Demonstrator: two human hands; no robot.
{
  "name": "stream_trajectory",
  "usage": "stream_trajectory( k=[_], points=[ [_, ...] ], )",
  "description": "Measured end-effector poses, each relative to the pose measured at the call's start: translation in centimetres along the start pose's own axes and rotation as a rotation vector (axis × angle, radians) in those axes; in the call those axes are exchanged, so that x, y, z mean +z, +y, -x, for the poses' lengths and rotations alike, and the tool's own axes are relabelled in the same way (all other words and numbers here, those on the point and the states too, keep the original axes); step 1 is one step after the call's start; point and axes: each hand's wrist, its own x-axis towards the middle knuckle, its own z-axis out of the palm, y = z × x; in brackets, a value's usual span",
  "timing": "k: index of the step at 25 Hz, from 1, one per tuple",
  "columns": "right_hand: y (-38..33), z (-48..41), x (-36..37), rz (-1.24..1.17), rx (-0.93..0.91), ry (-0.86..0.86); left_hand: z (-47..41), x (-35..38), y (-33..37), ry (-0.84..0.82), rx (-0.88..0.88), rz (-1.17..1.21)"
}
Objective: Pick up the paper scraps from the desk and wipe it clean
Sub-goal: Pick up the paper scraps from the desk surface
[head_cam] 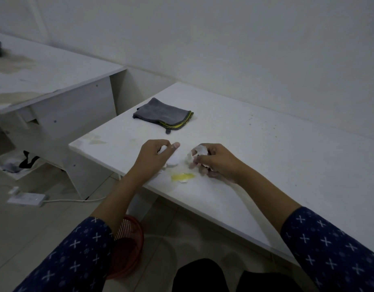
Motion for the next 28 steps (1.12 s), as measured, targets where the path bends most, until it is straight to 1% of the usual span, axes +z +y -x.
stream_trajectory(
  k=[2, 4, 6, 7, 9, 12, 14, 17, 18, 19, 22, 23, 26, 28],
  points=[
    [0.3, 0.2, -0.3, -0.085, 0.087, -0.047, 0.1, -0.2, -0.1, 0.007, -0.016, -0.017],
    [0.2, 0.4, -0.5, -0.124, 0.123, -0.091, 0.4, -0.4, -0.1, 0.027, -0.041, -0.031],
    [0.1, 0.5, -0.5, -0.088, 0.138, -0.098, 0.6, -0.4, 0.0, 0.057, -0.045, -0.046],
    [0.0, 0.7, -0.4, -0.034, 0.123, -0.083, 0.7, -0.3, 0.0, 0.064, -0.035, -0.058],
    [-0.1, 1.1, 0.1, 0.103, 0.027, -0.057, 1.0, -0.1, 0.1, 0.070, -0.011, -0.078],
    [0.0, 1.9, 1.5, 0.360, -0.178, -0.063, 1.2, 0.3, 0.1, 0.085, -0.002, -0.125],
    [0.6, 2.2, 2.1, 0.499, -0.272, -0.013, 1.2, 0.4, 0.1, 0.085, -0.015, -0.167],
    [1.3, 2.0, 2.3, 0.551, -0.322, 0.079, 1.2, 0.6, 0.2, 0.080, -0.031, -0.186],
    [1.4, 2.0, 2.4, 0.577, -0.335, 0.086, 1.2, 0.6, 0.3, 0.078, -0.039, -0.186],
    [1.5, 1.9, 2.4, 0.641, -0.367, 0.074, 1.3, 0.6, 0.3, 0.075, -0.045, -0.187],
    [1.8, 2.1, 2.6, 0.954, -0.515, -0.008, 1.3, 0.7, 0.3, 0.071, -0.046, -0.189],
    [1.8, 2.3, 2.7, 1.013, -0.535, -0.011, 1.3, 0.6, 0.3, 0.071, -0.045, -0.193],
    [2.0, 2.5, 2.9, 1.080, -0.582, 0.008, 1.4, 0.6, 0.2, 0.072, -0.021, -0.202],
    [2.2, 2.3, 3.2, 1.081, -0.616, 0.019, 1.4, 0.7, 0.2, 0.073, -0.007, -0.212]
  ],
)
